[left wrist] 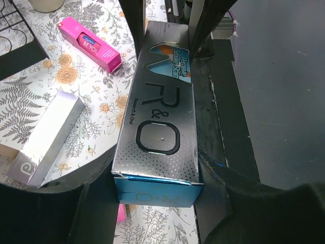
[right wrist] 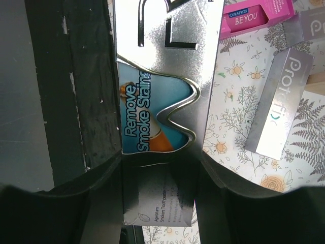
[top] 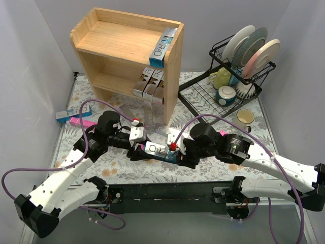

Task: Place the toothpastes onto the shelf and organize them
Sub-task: Pick up the toothpaste from the center of the board.

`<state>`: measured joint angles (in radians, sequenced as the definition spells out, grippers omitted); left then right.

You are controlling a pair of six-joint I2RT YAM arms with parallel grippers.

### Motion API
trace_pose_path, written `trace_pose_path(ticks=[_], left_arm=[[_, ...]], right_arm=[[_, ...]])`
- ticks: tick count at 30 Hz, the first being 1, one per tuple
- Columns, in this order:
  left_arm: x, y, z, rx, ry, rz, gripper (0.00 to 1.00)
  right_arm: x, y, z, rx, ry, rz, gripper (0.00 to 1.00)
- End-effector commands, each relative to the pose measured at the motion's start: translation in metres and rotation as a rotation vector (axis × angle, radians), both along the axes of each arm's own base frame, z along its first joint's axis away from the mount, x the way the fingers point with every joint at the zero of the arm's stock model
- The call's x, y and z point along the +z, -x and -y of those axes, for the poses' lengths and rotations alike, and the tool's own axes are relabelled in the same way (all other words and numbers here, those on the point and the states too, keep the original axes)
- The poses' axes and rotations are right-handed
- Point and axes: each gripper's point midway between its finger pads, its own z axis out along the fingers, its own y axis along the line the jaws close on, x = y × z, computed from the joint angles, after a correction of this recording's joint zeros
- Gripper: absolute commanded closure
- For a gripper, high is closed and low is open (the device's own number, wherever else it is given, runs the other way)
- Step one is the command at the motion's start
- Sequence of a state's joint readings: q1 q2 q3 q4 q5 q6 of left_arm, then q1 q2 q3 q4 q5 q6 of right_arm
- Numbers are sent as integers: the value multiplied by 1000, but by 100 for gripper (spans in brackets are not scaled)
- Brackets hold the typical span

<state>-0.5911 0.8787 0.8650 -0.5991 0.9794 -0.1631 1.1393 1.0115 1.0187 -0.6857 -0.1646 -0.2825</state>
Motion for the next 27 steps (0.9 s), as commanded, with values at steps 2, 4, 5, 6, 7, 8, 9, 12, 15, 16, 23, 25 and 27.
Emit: trace_pose_path(ticks=[2, 4, 5, 6, 7, 8, 9, 12, 15, 16, 23, 25, 27], left_arm=[[24, 5, 1, -22, 56, 54, 84], [25, 0, 1, 14, 66, 71, 86], [26, -2, 1, 33, 72, 78, 90], [28, -5, 1, 51, 86, 88, 90], [28, -9, 1, 79, 87, 93, 90], [33, -13, 2, 94, 104, 110, 92], [35, -13, 1, 109, 112, 107, 94], [45, -29, 1, 202, 142, 134, 99], [57, -48, -4, 340, 161, 116, 100], [63, -52, -4, 366, 169, 106, 100], [100, -56, -11, 416, 234, 198, 100], [104, -55, -13, 419, 240, 212, 99], [107, -56, -16, 433, 234, 236, 99]], right_arm=[[28, -14, -23, -38, -145, 49, 43], [26, -16, -22, -55, -146, 53, 20], [26, -19, -20, -75, -142, 58, 16], [26, -21, -19, -89, -141, 63, 10], [24, -23, -18, -101, -137, 68, 9], [25, -28, -15, -139, -136, 79, 7], [27, -32, -13, -163, -143, 92, 4], [39, -47, -4, -264, -179, 147, 1], [60, -65, 8, -384, -252, 225, 1], [63, -69, 11, -409, -265, 242, 2], [105, -102, 63, -719, -445, 420, 1], [113, -106, 81, -799, -485, 458, 1], [121, -106, 95, -843, -523, 479, 1]])
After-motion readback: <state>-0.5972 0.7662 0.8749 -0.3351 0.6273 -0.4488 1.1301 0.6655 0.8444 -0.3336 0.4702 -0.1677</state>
